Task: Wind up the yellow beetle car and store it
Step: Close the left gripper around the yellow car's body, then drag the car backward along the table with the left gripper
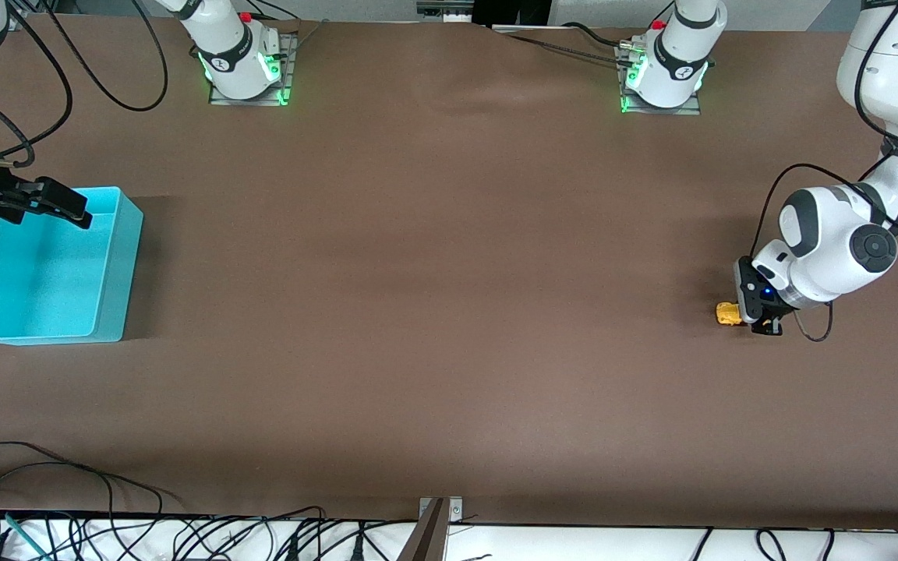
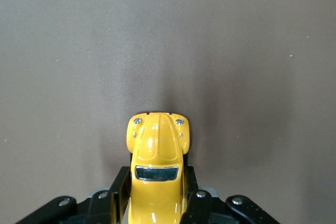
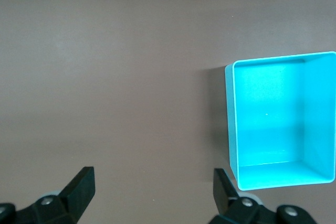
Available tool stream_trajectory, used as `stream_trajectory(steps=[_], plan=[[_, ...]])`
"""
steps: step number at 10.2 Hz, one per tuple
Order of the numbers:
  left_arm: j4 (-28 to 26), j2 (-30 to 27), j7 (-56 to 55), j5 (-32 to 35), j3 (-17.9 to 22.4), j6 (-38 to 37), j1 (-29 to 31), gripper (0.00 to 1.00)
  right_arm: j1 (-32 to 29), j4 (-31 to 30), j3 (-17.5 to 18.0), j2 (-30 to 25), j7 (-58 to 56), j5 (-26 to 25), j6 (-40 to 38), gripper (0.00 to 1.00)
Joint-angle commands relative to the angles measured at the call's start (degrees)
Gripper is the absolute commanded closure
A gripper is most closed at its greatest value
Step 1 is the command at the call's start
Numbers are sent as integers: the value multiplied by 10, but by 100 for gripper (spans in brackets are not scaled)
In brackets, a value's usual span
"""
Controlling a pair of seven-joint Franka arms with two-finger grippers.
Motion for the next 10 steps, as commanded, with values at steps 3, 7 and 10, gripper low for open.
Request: stream_trajectory(steps=[3, 7, 10], plan=[[22, 39, 32, 11, -4, 8, 13, 91, 1, -5, -1, -4, -1, -5, -3, 0], [22, 36, 32, 10, -6, 8, 14, 36, 1, -5, -1, -4, -1, -5, -3, 0], [31, 15, 76, 3, -35, -17, 22, 0, 1, -5, -1, -4, -1, -5, -3, 0]])
